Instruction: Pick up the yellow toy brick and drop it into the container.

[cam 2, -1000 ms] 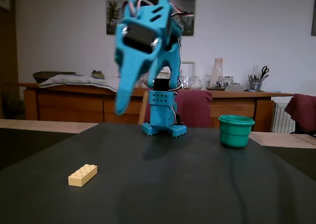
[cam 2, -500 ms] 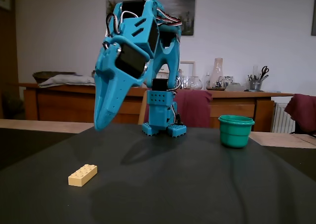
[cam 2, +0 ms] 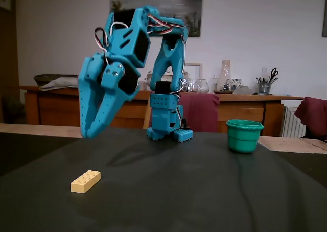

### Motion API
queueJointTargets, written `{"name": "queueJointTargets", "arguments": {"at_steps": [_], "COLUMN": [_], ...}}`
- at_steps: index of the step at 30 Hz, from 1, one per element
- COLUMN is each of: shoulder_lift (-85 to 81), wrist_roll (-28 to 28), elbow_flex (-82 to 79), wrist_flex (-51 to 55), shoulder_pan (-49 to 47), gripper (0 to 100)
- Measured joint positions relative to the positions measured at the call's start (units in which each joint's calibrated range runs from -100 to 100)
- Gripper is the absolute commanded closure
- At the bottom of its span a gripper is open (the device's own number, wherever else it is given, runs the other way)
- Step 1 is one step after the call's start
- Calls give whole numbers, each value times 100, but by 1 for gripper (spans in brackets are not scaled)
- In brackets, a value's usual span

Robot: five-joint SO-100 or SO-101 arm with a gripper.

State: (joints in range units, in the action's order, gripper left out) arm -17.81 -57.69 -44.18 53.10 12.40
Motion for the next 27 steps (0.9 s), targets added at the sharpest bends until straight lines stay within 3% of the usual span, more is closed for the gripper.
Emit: {"name": "queueJointTargets", "arguments": {"at_steps": [7,14,20,27], "shoulder_lift": [0,0,204,1020], "wrist_roll": [-111,-111,-391,-455], "elbow_flex": [-36,-36,-36,-36], "wrist_flex": [-18,-18,-53,-1214], "shoulder_pan": [-52,-141,-171,-119], "gripper": [98,79,78,78]}}
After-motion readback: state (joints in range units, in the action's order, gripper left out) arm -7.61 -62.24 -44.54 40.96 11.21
